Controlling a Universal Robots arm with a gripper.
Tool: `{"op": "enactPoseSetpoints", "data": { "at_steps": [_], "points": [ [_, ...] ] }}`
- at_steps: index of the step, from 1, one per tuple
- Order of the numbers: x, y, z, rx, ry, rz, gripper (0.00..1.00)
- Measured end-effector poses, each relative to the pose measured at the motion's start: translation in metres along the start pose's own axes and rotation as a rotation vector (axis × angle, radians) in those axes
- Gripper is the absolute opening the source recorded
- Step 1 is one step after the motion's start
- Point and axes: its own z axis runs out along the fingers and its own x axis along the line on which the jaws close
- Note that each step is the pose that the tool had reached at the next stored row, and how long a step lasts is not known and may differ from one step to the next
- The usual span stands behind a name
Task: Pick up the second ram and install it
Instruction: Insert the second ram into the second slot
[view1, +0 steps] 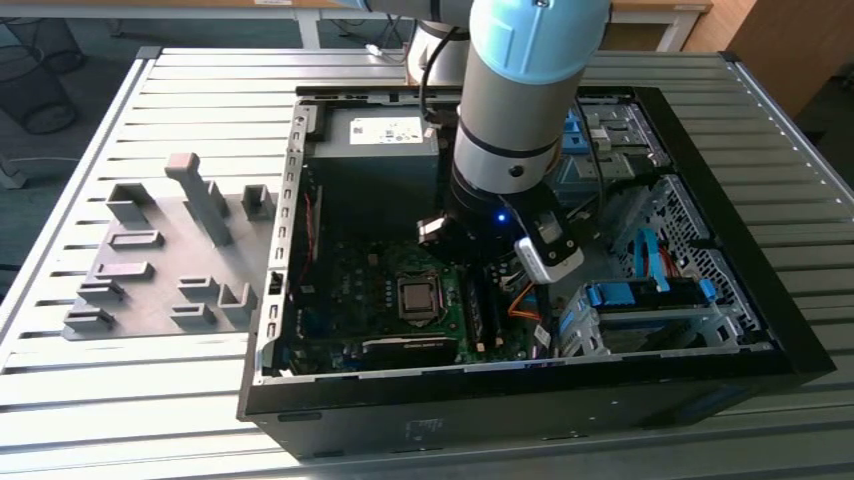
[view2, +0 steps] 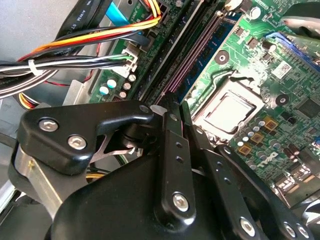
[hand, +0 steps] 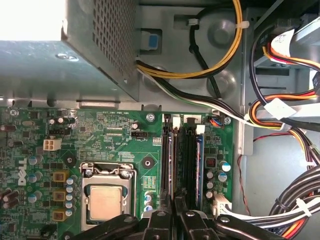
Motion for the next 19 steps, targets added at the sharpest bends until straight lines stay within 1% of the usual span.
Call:
{"op": "enactPoseSetpoints", "data": {
  "at_steps": [5, 10, 14, 19],
  "points": [
    [0.0, 0.0, 0.0022, -0.001, 0.0005, 0.0, 0.14],
    [-0.0001, 0.0, 0.0023, -0.0014, 0.0007, 0.0, 0.14],
    [-0.0005, 0.0002, 0.0009, -0.0025, 0.0026, 0.0, 0.14],
    [-0.0012, 0.0, 0.0004, -0.0015, 0.0061, 0.0, 0.14]
  ]
}}
